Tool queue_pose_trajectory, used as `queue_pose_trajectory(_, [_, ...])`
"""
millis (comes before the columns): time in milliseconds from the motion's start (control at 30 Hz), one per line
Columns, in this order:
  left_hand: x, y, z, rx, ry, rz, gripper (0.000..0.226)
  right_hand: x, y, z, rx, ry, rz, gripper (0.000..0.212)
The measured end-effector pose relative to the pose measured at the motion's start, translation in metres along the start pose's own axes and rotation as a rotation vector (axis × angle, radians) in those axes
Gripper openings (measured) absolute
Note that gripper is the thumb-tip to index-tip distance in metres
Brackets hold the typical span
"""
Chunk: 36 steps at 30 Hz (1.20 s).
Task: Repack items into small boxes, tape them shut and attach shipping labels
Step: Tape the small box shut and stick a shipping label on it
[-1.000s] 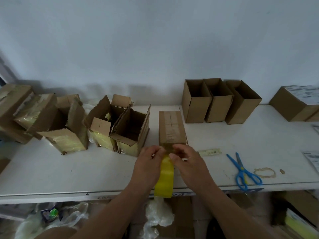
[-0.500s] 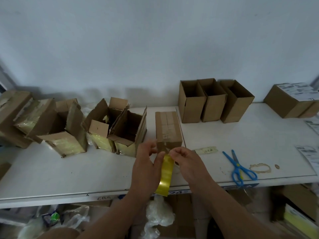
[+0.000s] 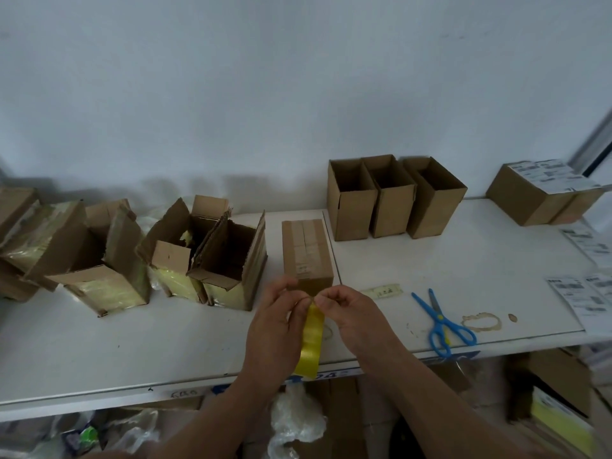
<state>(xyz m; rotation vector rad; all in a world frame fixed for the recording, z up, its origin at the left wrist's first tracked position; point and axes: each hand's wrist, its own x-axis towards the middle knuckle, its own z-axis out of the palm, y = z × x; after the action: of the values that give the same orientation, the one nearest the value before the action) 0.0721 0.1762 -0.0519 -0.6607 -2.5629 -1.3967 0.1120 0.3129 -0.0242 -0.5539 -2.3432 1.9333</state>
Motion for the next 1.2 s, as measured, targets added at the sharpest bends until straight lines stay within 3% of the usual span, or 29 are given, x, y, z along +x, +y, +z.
queue_pose_trajectory(400, [-0.003, 0.021, -0.002, -0.083, -0.034, -0.286, 0.005, 0.004, 0.003, 0.006, 0.074, 0.022, -0.034, 0.012])
queue_pose_trajectory(633, [-0.007, 0.013, -0.031, 0.061, 0.004, -0.170, 0.005, 0.007, 0.003, 0.016, 0.221, -0.033, 0.013, 0.015])
queue_pose_trajectory(767, [-0.008, -0.004, -0.052, 0.371, -0.011, -0.029, 0.009, 0.006, 0.001, 0.021, 0.055, -0.043, -0.036, 0.010])
queue_pose_trajectory(833, [-0.006, -0.023, -0.057, 0.700, -0.221, 0.083, 0.013, 0.005, 0.000, 0.021, -0.097, -0.036, -0.075, 0.009])
queue_pose_trajectory(900, [-0.004, -0.049, -0.059, 0.894, -0.291, 0.138, 0.022, 0.004, 0.001, 0.019, -0.228, -0.033, -0.111, 0.013])
queue_pose_trajectory(1000, [-0.002, -0.070, -0.057, 0.978, -0.328, 0.109, 0.020, 0.002, 0.001, 0.011, -0.356, -0.022, -0.161, 0.020])
queue_pose_trajectory(1067, [-0.001, -0.071, -0.054, 1.031, -0.290, 0.140, 0.005, 0.000, 0.003, 0.003, -0.420, -0.005, -0.195, 0.020])
queue_pose_trajectory(1200, [0.001, -0.044, -0.036, 0.884, -0.190, 0.209, 0.040, -0.003, 0.004, -0.011, -0.568, 0.004, -0.249, 0.020])
